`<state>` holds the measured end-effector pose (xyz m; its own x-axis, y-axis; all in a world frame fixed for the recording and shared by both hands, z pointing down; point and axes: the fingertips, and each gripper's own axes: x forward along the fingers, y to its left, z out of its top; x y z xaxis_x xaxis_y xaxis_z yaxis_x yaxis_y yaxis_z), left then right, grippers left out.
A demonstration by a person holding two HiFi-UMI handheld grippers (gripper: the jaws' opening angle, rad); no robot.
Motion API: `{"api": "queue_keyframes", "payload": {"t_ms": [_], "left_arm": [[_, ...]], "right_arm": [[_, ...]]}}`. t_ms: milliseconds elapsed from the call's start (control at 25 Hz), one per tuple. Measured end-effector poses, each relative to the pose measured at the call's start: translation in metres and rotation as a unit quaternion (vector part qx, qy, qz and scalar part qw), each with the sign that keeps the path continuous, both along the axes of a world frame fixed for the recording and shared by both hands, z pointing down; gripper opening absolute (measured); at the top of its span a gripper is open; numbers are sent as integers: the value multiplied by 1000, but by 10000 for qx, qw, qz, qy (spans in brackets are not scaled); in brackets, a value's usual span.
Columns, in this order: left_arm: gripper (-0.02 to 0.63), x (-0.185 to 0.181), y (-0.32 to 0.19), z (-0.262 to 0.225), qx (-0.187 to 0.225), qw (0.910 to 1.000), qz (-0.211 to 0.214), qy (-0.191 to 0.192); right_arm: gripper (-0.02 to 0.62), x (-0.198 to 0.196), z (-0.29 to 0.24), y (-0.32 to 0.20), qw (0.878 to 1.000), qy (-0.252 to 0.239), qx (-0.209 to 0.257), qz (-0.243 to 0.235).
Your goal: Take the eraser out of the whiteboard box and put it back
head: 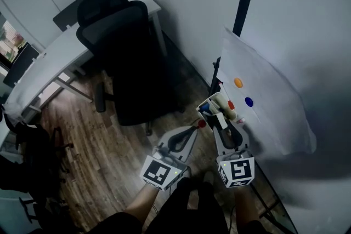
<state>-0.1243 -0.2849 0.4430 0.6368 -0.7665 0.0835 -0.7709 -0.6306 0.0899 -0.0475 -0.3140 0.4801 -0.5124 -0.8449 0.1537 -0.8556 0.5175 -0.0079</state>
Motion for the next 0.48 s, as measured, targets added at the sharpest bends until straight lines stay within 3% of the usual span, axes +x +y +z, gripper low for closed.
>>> {"api": "queue_keyframes", "payload": {"t_ms": [120, 480], "left_arm": [[5, -1, 0, 1, -17, 10000, -7, 10], [5, -1, 1, 4, -32, 10000, -8, 3]], "right_arm": [[172, 0, -1, 0, 10000, -41, 10, 0], [172, 5, -5, 1, 9999, -88, 81, 62]]}}
